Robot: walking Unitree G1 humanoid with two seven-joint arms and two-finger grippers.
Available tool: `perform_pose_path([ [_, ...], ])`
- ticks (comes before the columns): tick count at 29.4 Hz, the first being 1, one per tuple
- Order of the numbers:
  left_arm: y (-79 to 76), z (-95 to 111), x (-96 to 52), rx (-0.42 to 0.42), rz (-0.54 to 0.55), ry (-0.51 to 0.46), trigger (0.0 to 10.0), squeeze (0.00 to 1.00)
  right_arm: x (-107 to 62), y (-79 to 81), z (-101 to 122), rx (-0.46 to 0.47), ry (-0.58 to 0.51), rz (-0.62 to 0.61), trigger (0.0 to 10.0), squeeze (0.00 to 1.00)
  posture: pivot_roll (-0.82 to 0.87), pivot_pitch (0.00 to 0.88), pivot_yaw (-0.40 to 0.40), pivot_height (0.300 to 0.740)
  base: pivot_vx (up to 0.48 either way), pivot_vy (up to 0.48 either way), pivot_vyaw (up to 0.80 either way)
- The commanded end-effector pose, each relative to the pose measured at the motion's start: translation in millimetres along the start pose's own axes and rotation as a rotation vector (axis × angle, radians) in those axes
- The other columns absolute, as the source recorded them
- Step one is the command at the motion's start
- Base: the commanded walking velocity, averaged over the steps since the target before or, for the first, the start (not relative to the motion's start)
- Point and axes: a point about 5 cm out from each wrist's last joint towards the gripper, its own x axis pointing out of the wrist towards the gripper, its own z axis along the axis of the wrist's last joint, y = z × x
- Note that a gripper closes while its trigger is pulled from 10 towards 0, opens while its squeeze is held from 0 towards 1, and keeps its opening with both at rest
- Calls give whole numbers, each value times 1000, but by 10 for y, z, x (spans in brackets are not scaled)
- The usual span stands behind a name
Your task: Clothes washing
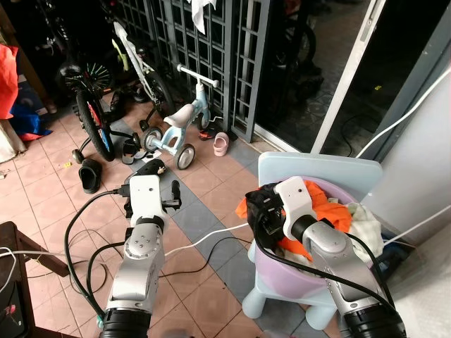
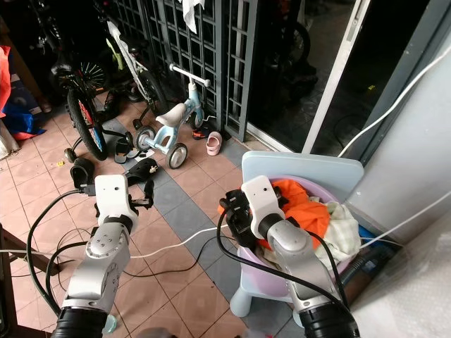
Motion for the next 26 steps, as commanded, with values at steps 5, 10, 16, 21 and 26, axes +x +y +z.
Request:
perform_pose_path([
  [5,-11,21,-25,4,-23,-4,10000,0,17,-210,-78,36,76,-141,10000,0,-40,0,9,740,0,0,0],
  [10,-30,23,-23,-6,-30,-2,10000,0,26,-209,-86,41,90,-145,10000,0,-43,0,9,740,0,-182,0],
  [16,-30,20,-18,-8,-26,4,10000,0,38,-167,-101,47,101,-126,10000,0,-44,0,10,740,0,-204,0],
  [21,-25,14,-18,-7,-26,7,10000,0,38,-147,-113,50,110,-110,10000,0,-44,0,10,740,0,0,0],
  [26,-26,14,-18,-11,-24,8,10000,0,39,-139,-117,52,112,-102,10000,0,-45,0,10,740,0,0,0],
])
